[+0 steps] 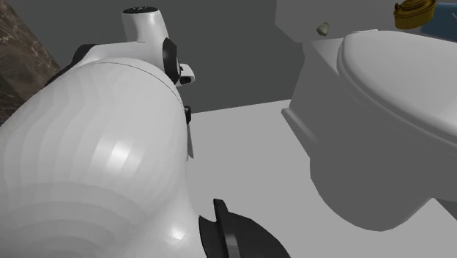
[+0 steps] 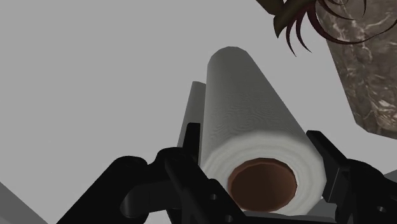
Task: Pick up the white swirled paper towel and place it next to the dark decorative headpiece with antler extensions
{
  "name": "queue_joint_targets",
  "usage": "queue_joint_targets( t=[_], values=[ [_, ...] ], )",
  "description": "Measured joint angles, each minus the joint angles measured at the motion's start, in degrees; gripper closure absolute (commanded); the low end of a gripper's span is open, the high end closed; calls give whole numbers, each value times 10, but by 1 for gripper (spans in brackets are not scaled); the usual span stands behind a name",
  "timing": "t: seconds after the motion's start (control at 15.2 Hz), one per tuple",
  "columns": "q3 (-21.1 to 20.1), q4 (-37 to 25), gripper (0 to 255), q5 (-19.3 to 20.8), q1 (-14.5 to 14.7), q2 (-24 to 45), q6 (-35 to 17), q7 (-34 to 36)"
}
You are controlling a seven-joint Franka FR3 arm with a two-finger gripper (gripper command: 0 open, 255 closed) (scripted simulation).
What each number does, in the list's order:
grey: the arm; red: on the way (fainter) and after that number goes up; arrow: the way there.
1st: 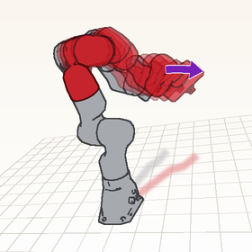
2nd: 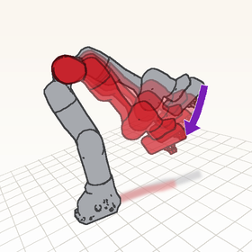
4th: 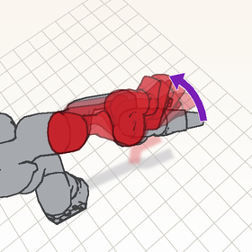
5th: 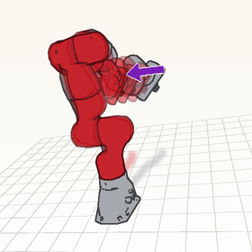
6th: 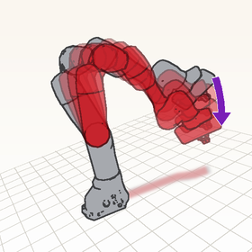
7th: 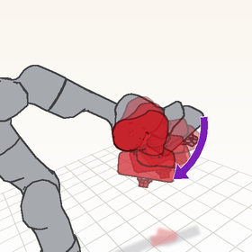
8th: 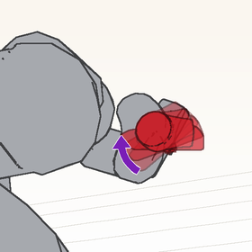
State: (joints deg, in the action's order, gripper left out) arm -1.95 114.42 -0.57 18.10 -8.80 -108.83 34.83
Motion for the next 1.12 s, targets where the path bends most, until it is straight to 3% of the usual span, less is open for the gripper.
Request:
queue_joint_targets(
  t=[1.12],
  values=[
    [-1,101,255,0,1,29,-130,1]
  ],
)
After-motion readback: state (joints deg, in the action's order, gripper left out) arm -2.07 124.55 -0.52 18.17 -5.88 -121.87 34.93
